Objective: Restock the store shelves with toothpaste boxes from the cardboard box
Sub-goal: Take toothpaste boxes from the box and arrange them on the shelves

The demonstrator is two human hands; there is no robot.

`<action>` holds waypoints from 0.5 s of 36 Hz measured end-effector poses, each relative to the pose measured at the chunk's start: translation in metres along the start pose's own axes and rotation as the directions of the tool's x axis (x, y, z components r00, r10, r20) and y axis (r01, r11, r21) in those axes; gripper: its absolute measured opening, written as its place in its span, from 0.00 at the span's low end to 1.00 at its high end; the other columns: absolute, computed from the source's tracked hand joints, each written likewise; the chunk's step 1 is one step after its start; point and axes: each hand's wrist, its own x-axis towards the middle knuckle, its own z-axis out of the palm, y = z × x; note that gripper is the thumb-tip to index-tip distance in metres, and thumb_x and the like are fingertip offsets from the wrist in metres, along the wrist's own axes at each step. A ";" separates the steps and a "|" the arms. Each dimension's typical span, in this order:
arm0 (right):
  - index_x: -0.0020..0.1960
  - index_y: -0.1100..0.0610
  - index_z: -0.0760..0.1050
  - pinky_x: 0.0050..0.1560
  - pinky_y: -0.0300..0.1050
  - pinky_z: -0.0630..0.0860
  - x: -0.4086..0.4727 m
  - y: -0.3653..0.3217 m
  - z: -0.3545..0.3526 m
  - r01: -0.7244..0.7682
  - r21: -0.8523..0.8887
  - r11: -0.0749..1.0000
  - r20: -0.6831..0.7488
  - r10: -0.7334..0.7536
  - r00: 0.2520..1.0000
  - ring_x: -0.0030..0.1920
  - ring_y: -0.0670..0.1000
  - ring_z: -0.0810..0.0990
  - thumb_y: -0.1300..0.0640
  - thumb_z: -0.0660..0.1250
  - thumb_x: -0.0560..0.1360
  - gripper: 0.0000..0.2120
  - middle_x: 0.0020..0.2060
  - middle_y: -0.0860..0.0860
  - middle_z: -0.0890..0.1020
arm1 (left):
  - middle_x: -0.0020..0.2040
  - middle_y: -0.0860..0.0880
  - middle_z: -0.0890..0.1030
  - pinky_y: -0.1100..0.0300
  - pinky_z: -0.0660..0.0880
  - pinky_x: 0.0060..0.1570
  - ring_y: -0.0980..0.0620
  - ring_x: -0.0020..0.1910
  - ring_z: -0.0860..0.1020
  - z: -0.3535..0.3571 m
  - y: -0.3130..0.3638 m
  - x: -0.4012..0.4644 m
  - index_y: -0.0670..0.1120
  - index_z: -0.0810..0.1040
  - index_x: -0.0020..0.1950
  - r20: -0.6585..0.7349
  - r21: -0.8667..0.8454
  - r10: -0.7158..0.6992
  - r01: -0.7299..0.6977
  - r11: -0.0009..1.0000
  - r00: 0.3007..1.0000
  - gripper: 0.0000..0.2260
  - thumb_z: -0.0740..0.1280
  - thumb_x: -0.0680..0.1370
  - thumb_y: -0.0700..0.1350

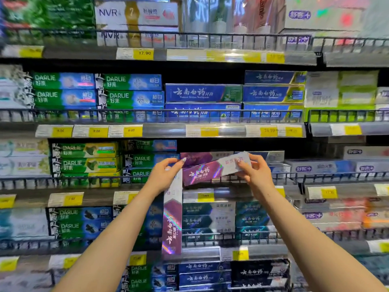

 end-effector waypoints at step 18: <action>0.49 0.59 0.73 0.45 0.35 0.72 0.048 0.019 -0.020 0.243 -0.590 0.770 0.215 -0.140 0.966 0.45 0.48 0.77 0.59 0.72 0.72 0.10 0.45 0.52 0.79 | 0.57 0.33 0.76 0.52 0.71 0.55 0.40 0.57 0.76 0.020 0.008 -0.005 0.36 0.77 0.59 0.056 0.092 -0.016 0.010 0.996 0.998 0.21 0.60 0.80 0.52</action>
